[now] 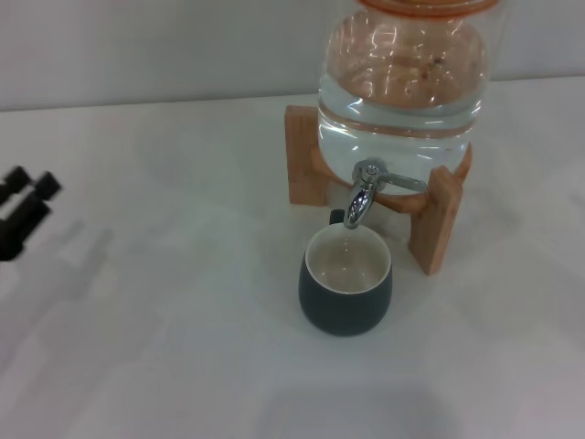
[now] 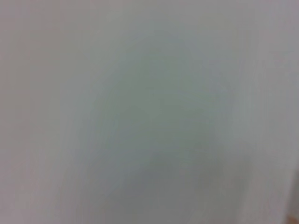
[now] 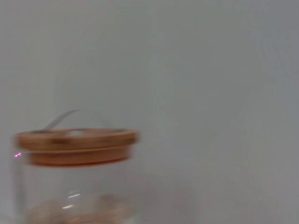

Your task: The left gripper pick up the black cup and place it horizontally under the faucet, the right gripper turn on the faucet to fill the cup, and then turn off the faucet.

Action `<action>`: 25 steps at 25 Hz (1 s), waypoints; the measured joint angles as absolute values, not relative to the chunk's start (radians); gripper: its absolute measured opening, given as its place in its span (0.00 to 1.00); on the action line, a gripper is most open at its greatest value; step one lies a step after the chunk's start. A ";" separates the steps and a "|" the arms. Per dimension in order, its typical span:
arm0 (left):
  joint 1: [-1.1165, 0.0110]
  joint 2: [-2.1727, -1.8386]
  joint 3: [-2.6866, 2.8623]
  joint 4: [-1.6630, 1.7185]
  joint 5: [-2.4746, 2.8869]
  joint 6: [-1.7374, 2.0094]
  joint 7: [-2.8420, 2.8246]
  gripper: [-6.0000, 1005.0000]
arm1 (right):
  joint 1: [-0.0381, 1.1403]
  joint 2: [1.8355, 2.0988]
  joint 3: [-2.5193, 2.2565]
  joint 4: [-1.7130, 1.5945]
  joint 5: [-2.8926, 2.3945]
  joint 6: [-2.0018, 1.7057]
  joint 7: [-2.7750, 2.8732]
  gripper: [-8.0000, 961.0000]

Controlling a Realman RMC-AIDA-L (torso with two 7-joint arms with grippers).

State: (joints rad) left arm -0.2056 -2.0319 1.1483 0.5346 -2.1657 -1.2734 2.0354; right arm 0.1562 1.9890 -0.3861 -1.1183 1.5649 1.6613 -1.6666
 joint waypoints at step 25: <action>-0.184 -2.021 0.935 0.571 -2.153 -1.287 2.021 0.49 | 0.211 2.004 -1.042 -1.330 1.504 1.633 -1.400 0.82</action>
